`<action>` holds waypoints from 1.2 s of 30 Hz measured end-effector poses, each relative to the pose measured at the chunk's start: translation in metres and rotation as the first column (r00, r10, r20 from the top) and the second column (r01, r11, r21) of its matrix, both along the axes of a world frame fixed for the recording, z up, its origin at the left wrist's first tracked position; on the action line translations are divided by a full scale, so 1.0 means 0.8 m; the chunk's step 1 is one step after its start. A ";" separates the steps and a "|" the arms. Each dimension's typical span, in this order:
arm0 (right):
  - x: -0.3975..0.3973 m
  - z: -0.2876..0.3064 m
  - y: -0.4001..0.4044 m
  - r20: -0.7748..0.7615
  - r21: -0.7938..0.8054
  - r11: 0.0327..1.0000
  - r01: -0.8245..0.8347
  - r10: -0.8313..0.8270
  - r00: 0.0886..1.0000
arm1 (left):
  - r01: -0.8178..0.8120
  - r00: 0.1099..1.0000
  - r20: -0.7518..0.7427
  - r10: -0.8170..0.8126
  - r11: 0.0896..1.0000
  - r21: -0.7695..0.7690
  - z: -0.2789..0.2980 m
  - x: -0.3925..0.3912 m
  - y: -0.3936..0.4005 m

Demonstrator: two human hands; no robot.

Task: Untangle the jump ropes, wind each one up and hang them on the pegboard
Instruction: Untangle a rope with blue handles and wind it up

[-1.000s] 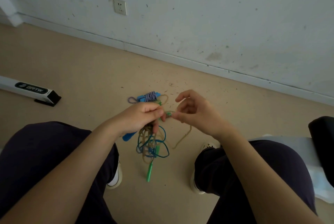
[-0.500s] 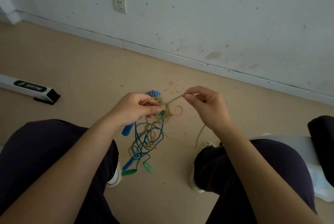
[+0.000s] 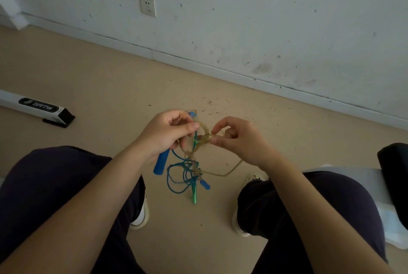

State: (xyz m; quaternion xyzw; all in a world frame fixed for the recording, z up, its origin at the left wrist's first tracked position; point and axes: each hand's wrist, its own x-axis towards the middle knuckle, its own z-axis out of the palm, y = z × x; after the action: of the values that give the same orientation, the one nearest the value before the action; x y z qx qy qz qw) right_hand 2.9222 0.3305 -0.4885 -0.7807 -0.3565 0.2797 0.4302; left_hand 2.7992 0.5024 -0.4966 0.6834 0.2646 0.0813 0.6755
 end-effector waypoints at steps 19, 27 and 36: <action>0.009 0.014 -0.010 0.070 -0.012 0.995 0.099 -0.098 0.993 | -0.177 0.983 -0.033 0.183 0.975 0.133 -0.004 0.002 0.006; -0.003 0.006 -0.004 0.007 0.013 0.997 0.075 -0.075 0.997 | 0.028 0.999 -0.040 -0.017 0.956 0.292 -0.005 -0.001 0.004; -0.005 0.002 0.002 -0.301 0.266 0.958 0.106 -0.022 0.953 | 0.213 0.977 -0.064 -0.205 0.964 0.159 -0.014 0.003 -0.017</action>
State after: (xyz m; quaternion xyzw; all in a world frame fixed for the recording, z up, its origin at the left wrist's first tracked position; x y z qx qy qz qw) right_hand 2.9182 0.3319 -0.4868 -0.6730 -0.2987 0.3257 0.5931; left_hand 2.8014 0.4890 -0.5079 0.7629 0.1991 0.0150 0.6150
